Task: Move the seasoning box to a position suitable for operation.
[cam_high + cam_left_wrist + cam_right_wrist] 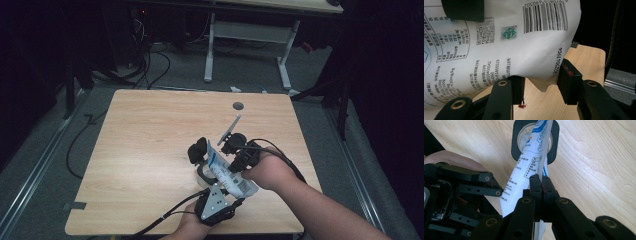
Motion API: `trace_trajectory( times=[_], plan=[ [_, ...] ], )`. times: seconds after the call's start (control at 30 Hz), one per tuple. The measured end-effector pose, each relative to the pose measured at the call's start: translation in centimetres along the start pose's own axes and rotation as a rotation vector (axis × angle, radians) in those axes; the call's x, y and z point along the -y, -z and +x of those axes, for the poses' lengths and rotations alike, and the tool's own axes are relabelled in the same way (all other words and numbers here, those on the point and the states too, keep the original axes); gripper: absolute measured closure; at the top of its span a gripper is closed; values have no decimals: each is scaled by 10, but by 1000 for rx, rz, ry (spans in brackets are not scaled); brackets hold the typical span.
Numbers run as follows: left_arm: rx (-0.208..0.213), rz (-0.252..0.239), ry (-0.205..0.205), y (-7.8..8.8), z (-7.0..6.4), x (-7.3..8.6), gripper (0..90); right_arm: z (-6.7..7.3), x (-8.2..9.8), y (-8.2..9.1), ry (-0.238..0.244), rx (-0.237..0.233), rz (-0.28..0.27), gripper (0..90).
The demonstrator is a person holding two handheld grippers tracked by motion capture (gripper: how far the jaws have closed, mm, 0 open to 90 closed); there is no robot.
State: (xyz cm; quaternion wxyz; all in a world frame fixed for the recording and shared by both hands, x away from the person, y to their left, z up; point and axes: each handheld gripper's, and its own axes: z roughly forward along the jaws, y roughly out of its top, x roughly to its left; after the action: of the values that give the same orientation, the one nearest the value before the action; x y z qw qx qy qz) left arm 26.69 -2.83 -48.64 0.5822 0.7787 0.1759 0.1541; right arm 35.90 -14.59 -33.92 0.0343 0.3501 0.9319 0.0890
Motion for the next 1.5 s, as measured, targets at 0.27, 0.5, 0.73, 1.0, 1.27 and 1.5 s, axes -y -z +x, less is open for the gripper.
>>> trace_trajectory(
  times=[0.27,0.5,0.73,1.0,1.27,1.5],
  plan=[
    [1,1,-1,0,0,-1,610,-1,-1,-1,10,-1,1,894],
    [3,-1,-1,0,1,-2,610,0,-2,-1,8,-2,2,895],
    [2,-5,-2,0,1,-2,611,0,-2,0,7,-1,-4,896],
    [2,-7,-4,1,2,-3,611,0,-3,1,7,1,-4,896],
    [3,-9,2,1,3,-4,611,-1,-5,2,12,6,-3,896],
    [3,-13,6,2,4,-4,611,0,-6,2,14,8,-2,897]
  ],
)
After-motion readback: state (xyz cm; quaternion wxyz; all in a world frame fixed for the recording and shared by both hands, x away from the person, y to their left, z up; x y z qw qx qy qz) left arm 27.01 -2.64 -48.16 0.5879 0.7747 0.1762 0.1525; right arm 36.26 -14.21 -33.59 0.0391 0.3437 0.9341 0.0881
